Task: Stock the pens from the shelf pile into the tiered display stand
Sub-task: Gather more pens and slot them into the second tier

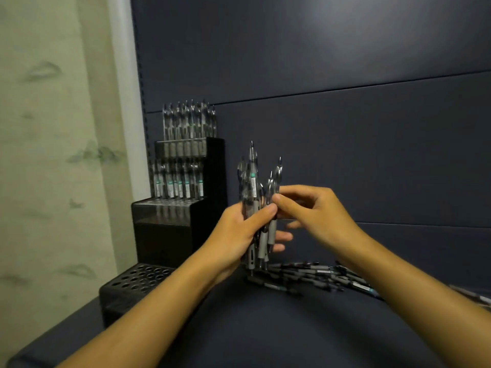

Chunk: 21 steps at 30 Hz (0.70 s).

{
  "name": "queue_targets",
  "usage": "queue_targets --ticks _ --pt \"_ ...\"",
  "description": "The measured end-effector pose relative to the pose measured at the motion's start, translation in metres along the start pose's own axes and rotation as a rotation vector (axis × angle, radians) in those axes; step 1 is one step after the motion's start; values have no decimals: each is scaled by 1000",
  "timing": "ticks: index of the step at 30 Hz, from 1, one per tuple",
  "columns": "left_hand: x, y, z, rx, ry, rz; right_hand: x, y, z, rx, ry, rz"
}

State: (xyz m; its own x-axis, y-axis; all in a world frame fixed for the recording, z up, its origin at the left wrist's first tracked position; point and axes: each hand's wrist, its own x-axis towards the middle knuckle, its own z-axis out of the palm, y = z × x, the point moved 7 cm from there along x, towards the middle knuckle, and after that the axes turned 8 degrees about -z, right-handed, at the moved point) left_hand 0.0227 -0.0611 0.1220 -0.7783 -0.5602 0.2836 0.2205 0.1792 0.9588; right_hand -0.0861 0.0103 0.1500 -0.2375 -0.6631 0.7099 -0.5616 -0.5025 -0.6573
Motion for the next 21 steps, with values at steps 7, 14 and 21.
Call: queue_targets --ticks 7,14,21 --pt "-14 29 -71 46 83 87 37 -34 60 -102 -11 -83" --pt "-30 49 -180 21 74 170 85 -55 157 -155 66 -128" --pt "-31 39 -291 -127 164 82 121 -60 203 -88 257 -52"
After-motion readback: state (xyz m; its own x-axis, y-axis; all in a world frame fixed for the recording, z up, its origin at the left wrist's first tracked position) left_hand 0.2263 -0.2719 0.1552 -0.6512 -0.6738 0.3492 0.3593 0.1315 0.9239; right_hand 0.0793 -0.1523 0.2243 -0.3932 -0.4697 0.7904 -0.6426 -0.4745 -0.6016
